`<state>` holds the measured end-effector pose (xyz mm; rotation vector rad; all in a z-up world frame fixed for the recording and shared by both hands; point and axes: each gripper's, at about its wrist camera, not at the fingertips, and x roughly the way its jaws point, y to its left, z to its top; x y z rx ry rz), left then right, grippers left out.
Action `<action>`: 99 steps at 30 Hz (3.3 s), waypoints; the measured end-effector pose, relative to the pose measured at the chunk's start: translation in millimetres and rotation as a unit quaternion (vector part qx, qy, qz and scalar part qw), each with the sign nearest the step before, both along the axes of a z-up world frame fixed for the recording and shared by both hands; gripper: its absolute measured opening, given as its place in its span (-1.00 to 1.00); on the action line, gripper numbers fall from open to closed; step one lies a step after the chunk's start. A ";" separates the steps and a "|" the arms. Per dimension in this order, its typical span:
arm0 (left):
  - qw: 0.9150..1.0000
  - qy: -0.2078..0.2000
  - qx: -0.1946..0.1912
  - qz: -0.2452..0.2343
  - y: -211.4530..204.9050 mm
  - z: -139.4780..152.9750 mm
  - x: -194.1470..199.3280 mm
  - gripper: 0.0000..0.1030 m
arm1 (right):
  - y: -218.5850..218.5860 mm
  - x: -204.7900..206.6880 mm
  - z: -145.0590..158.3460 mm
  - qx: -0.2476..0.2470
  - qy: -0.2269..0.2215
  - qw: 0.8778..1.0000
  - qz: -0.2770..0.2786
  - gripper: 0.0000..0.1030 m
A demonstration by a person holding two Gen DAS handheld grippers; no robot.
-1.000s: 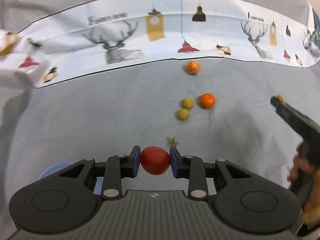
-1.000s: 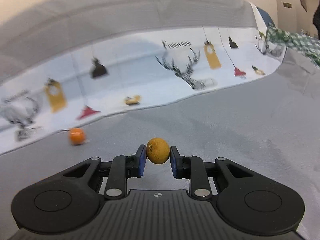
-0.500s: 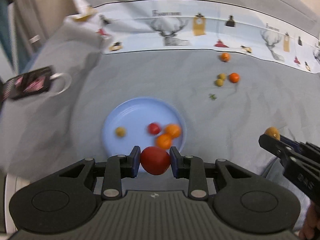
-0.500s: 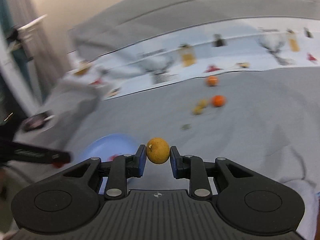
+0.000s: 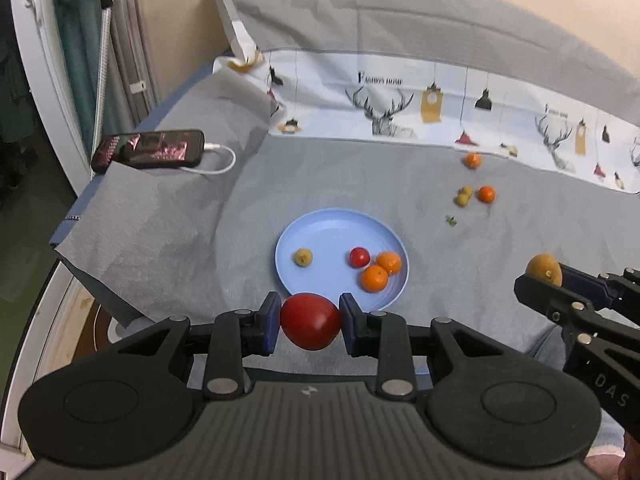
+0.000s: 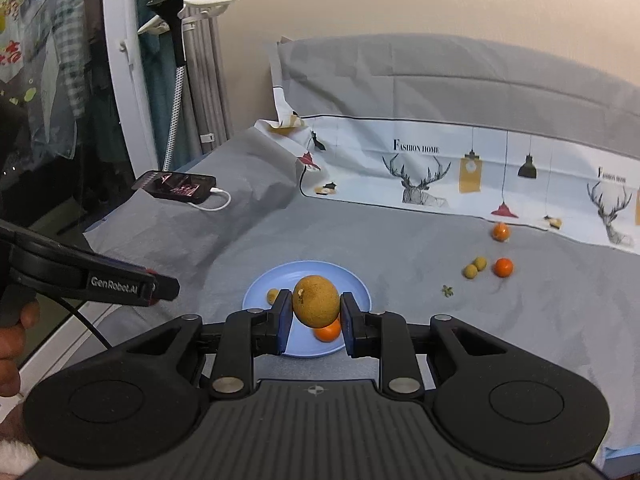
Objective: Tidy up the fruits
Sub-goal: 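Carry the cherry tomato and yellow fruit over the blue plate with both tools, then open both tools to drop the tomato and yellow fruit onto the plate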
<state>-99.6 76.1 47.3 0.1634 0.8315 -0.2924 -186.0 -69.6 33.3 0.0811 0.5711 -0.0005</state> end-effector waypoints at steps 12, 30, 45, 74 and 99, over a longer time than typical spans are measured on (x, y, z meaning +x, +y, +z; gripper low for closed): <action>1.000 -0.008 -0.026 0.001 13.3 5.7 -8.5 -0.32 | 19.7 -11.0 9.3 -0.037 -0.007 0.999 0.002 -0.48; 1.000 0.005 -0.026 0.009 15.9 -2.1 -0.1 -0.32 | 18.7 -2.7 2.1 -0.036 0.011 0.999 0.002 -0.48; 0.999 0.029 -0.015 0.024 17.9 -19.9 26.5 -0.32 | 15.2 19.7 -16.1 -0.030 0.047 0.998 0.000 -0.48; 0.992 0.107 0.055 0.025 -50.7 -107.4 199.6 -0.32 | -23.5 182.5 -101.0 -0.001 0.129 0.992 0.007 -0.48; 0.992 0.112 0.056 0.005 -71.6 -154.0 249.1 0.99 | -32.6 244.6 -167.8 -0.035 0.185 0.981 0.044 0.45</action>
